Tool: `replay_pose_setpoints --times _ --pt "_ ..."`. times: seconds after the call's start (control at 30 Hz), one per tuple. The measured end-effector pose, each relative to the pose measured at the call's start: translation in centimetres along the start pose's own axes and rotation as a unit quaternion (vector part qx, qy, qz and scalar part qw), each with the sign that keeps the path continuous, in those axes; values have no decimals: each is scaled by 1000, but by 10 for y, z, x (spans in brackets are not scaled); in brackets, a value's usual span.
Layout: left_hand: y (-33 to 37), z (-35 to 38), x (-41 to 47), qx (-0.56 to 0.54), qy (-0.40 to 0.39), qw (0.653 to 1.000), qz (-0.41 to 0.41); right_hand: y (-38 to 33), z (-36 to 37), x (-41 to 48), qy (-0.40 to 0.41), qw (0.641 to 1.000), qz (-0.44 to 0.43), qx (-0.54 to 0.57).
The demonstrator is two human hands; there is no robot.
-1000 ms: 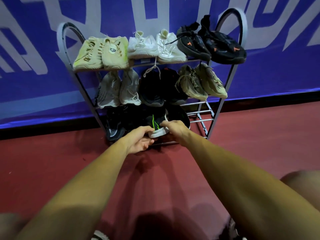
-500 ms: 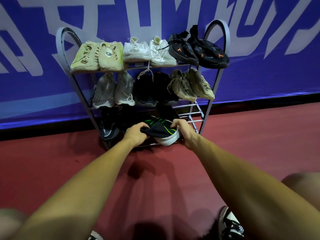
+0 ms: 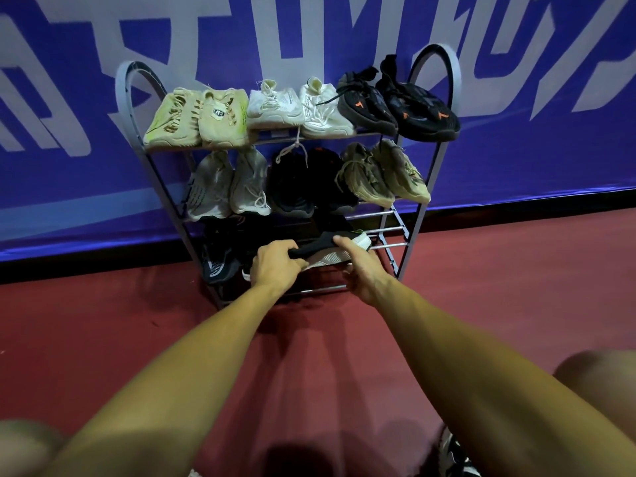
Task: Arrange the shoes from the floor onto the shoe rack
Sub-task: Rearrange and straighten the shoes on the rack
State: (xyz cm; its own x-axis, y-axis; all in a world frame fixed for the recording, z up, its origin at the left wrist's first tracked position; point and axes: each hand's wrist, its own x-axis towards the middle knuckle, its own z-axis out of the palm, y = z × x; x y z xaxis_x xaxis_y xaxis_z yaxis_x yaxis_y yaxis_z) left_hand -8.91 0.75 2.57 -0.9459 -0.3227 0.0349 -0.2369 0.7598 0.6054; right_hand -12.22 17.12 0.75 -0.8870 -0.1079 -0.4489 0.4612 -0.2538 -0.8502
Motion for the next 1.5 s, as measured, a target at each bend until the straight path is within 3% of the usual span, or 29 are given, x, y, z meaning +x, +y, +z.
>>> replay_pose_setpoints --times 0.23,0.37,0.5,0.73,0.87,1.0,1.2,1.33,1.43,1.5 --pt "-5 -5 14 -47 -53 996 -49 3 1 6 97 995 -4 -6" --pt "-21 6 24 88 -122 987 -60 2 -2 9 121 992 -13 -15" --pt "-33 19 21 118 -191 972 -74 0 -6 11 110 994 -14 -11" --pt "-37 14 24 127 -171 975 -70 5 -1 23 109 994 -8 20" --pt "-37 23 19 157 -134 974 -92 7 4 26 37 997 -14 -62" --pt "-27 28 20 118 -75 978 -153 7 8 20 -20 981 2 -193" --pt "-29 30 34 45 -62 976 -205 16 6 35 24 922 -43 -383" --pt "-42 29 52 22 -61 978 -200 14 9 39 -47 940 9 -336" --pt "-49 30 61 -104 -97 970 -196 12 9 49 -85 954 36 -286" --pt "-45 29 61 -177 -163 942 -234 12 10 59 -70 963 43 -255"
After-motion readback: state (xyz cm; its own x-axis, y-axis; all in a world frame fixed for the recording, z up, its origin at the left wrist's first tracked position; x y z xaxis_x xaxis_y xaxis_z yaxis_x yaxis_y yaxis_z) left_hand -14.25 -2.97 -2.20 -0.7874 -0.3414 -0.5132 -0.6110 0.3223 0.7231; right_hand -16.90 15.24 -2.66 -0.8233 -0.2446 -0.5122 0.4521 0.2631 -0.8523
